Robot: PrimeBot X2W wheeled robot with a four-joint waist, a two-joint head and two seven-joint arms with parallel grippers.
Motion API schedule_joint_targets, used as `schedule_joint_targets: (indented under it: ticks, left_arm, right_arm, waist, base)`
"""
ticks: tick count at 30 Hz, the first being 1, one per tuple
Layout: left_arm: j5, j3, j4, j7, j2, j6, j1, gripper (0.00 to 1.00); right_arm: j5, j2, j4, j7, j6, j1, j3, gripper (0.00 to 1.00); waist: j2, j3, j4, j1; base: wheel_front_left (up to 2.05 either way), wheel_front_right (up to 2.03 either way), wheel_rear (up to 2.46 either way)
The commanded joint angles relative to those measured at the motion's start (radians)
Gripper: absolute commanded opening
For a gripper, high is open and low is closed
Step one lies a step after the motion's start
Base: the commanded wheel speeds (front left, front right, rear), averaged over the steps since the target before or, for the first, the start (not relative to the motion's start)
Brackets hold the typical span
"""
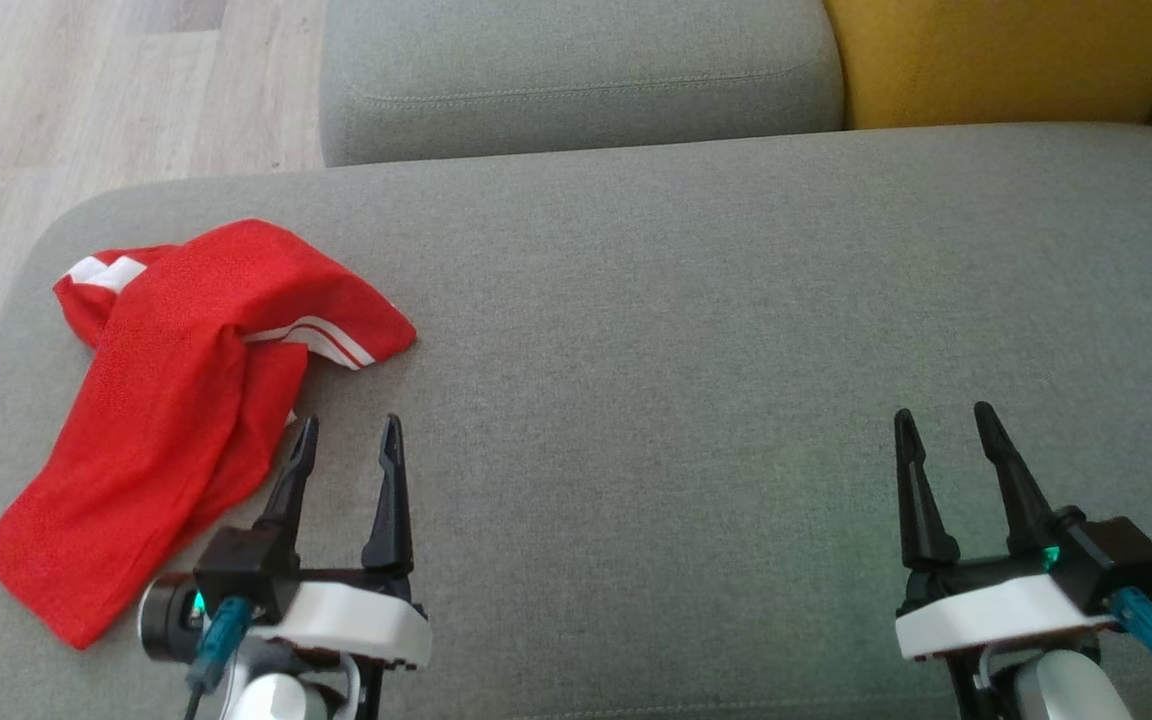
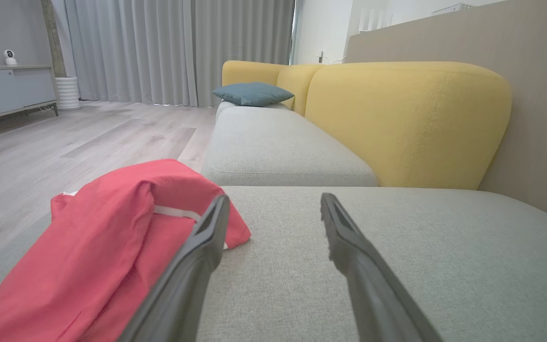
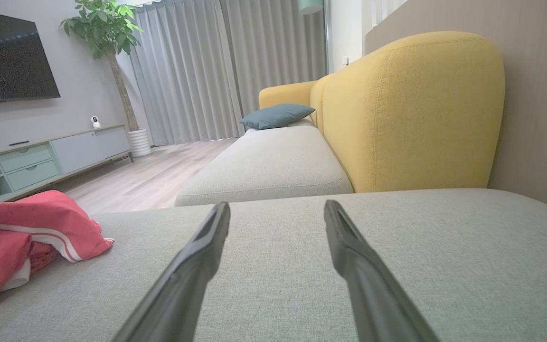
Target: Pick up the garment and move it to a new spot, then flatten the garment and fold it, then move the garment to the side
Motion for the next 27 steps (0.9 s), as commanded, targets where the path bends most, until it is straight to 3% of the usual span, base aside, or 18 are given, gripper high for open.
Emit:
schedule_joint_targets:
  ticks: [1, 16, 27]
  left_arm:
    - [-0.001, 0.037, -0.023, -0.012, -0.004, -0.002, -0.021, 1.0]
    - [-0.009, 0.032, 0.001, -0.012, -0.004, 0.01, -0.026, 1.0]
    - [-0.006, 0.063, 0.008, -0.012, -0.004, 0.018, -0.019, 1.0]
  right_arm:
    - [0.003, -0.008, -0.028, -0.011, 0.004, -0.028, 0.02, 1.0]
    - [0.001, -0.008, -0.021, -0.011, 0.004, -0.027, 0.027, 1.0]
    - [0.002, -0.008, -0.014, -0.011, 0.004, -0.008, 0.058, 1.0]
  waist:
    - [-0.0001, -0.001, 0.001, 0.0]
    - [-0.0001, 0.0, 0.015, 0.0]
    - [-0.0001, -0.013, 0.136, 0.0]
  base:
    - [0.0, 0.0, 0.0]
    - [0.0, 0.0, 0.0]
    - [0.0, 0.0, 0.0]
